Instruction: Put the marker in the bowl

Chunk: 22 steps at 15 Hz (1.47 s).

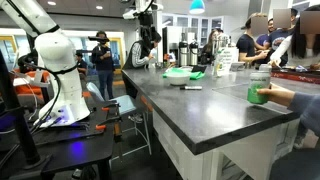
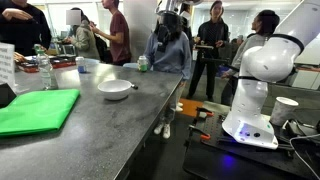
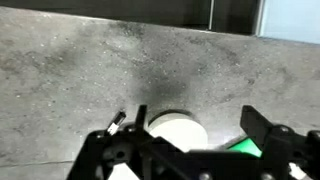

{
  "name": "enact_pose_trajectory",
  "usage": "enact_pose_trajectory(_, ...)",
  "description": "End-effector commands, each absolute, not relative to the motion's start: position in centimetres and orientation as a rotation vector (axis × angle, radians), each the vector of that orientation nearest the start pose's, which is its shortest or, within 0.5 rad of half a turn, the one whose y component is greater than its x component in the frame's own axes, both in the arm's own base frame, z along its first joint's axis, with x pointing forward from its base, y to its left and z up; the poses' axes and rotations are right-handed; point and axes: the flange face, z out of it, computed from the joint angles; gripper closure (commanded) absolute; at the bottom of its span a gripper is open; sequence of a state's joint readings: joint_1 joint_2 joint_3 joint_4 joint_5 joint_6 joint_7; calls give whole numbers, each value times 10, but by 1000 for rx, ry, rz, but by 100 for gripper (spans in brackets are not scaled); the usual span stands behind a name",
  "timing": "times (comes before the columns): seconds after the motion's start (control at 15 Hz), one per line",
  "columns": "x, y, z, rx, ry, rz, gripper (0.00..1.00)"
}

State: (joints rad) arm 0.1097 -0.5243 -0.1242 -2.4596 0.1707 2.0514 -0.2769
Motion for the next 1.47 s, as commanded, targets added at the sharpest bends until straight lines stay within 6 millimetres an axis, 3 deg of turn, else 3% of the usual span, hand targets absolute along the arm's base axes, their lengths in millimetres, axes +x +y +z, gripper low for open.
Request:
enact_pose_trajectory(0.0, 402, 0, 492, -2919, -300, -204, 0)
enact_pose_trajectory(0.8, 402, 0, 492, -2919, -300, -204, 0)
enact_pose_trajectory(1.13, 440, -5, 483, -2953, -222, -179, 0)
enact_pose_trajectory(1.4, 499, -17, 453, -3019, 26, -150, 0)
